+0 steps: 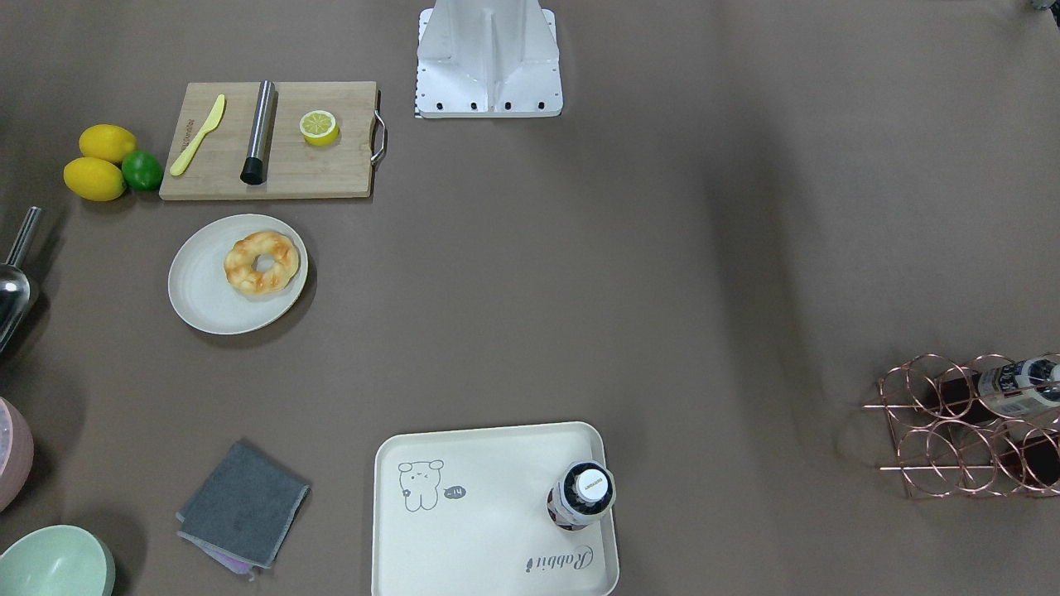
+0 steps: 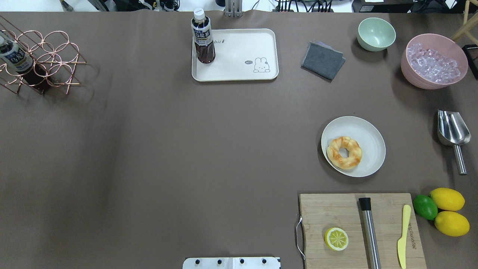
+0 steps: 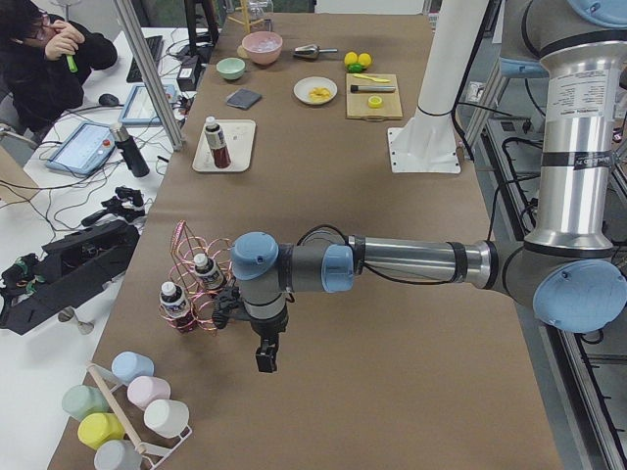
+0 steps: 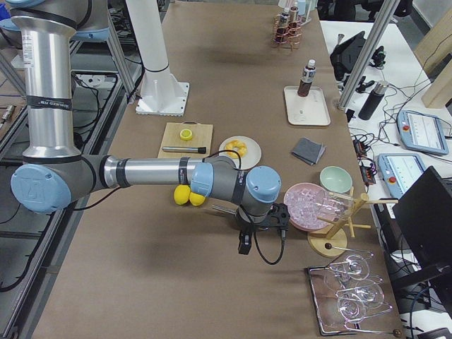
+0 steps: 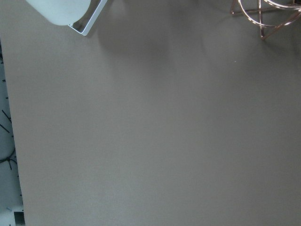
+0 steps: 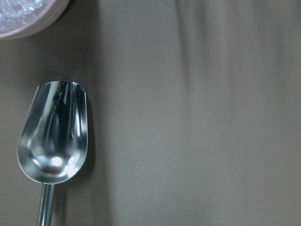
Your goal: Place donut on tray
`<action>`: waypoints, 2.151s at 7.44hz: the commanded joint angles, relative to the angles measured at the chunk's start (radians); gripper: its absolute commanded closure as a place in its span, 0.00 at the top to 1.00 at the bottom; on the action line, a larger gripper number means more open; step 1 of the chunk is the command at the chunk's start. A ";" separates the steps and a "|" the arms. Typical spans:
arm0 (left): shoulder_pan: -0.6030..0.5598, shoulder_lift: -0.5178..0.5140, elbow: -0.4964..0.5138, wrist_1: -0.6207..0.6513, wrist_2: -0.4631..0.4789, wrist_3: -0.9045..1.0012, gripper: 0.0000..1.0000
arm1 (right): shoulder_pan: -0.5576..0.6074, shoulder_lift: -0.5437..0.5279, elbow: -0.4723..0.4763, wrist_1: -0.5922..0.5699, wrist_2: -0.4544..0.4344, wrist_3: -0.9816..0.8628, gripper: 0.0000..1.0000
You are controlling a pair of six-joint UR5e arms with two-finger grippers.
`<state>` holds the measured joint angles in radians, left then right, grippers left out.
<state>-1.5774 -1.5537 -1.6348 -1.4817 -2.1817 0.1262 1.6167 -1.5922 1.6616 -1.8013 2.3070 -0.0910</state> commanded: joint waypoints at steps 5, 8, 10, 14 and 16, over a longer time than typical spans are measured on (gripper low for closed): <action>0.000 0.007 0.001 -0.002 -0.010 0.003 0.98 | 0.003 0.000 -0.002 0.005 0.022 0.002 1.00; 0.000 0.004 0.004 0.000 -0.009 -0.002 0.98 | 0.003 -0.003 -0.002 0.007 0.031 -0.003 1.00; 0.000 0.001 0.004 0.000 -0.009 -0.002 0.98 | 0.003 -0.003 0.003 0.008 0.023 -0.001 1.00; 0.000 0.001 -0.002 0.000 -0.009 -0.004 0.98 | 0.002 0.002 0.079 0.008 0.089 0.075 1.00; 0.002 0.003 -0.002 0.000 -0.009 -0.004 0.98 | -0.024 -0.002 0.118 0.017 0.152 0.080 1.00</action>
<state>-1.5769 -1.5520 -1.6362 -1.4818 -2.1905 0.1237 1.6139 -1.5914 1.7453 -1.7938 2.4077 -0.0225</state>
